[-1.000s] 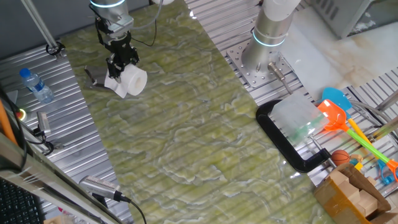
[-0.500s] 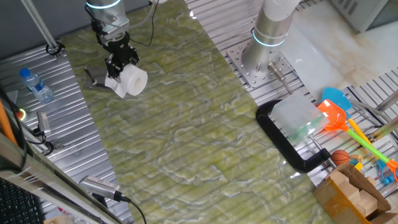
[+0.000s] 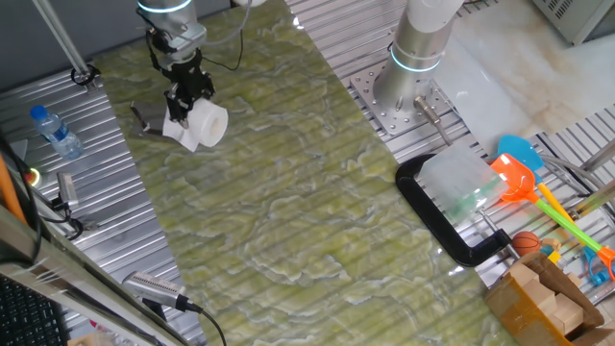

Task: Put the toilet paper on its holder

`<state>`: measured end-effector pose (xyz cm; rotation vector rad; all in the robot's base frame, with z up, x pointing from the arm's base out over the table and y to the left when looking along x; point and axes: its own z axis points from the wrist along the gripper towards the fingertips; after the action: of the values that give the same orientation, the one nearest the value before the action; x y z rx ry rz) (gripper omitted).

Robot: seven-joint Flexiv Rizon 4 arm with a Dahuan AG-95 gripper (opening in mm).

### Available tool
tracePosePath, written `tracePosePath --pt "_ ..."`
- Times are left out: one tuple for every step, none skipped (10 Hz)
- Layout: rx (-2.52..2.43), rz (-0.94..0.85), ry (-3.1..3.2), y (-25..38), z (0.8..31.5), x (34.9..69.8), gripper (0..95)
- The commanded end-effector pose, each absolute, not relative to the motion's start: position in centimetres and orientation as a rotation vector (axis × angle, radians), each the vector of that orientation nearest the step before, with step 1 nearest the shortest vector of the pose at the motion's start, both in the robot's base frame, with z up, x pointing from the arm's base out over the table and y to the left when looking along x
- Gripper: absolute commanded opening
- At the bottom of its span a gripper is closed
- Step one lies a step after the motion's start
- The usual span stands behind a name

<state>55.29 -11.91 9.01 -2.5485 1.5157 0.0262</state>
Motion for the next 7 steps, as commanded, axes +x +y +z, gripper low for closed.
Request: tracePosePath --pt "-2.564 0.005 1.493 -12.2 9.2 55.1 0.0" --pt "-2.571 0.001 1.480 -12.5 9.2 55.1 0.0" --pt "-2.569 -0.002 1.480 -12.8 9.2 55.0 0.0" --pt "-2.561 -0.002 1.477 -13.2 8.9 54.9 0.0" --pt "-2.559 -0.007 1.469 -13.4 8.7 54.9 0.0" --pt "-2.566 -0.016 1.450 -13.6 8.5 54.9 0.0" --pt "-2.578 -0.019 1.432 -13.7 8.6 55.0 0.0"
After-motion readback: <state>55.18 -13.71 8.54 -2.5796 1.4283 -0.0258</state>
